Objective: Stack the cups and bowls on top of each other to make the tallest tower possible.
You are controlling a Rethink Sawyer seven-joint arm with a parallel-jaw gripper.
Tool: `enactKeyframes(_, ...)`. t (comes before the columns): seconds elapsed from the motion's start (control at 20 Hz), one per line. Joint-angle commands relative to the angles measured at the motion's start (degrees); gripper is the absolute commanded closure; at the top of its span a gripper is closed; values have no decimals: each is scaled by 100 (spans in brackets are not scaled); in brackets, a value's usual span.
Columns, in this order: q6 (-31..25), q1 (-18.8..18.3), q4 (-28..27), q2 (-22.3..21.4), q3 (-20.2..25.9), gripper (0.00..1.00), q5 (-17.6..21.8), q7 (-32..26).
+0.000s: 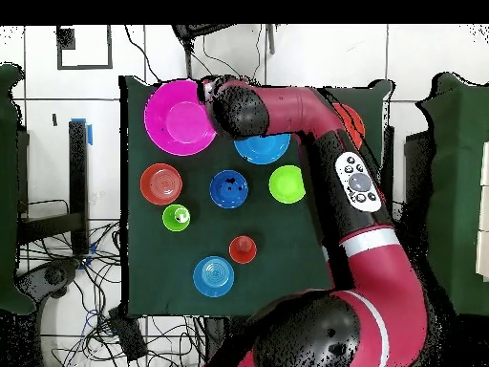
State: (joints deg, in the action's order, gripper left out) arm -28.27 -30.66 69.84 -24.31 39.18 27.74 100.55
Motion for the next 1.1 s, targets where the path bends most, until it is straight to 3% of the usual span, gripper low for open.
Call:
enactKeyframes(0.05,735,-53,696,349,-248,0,423,35)
enactKeyframes(0.45,835,-310,818,649,-105,0,348,-353)
enactKeyframes(0.7,566,-349,711,663,-78,0,413,-671)
enactKeyframes(1.1,554,-362,675,726,-67,0,378,-605)
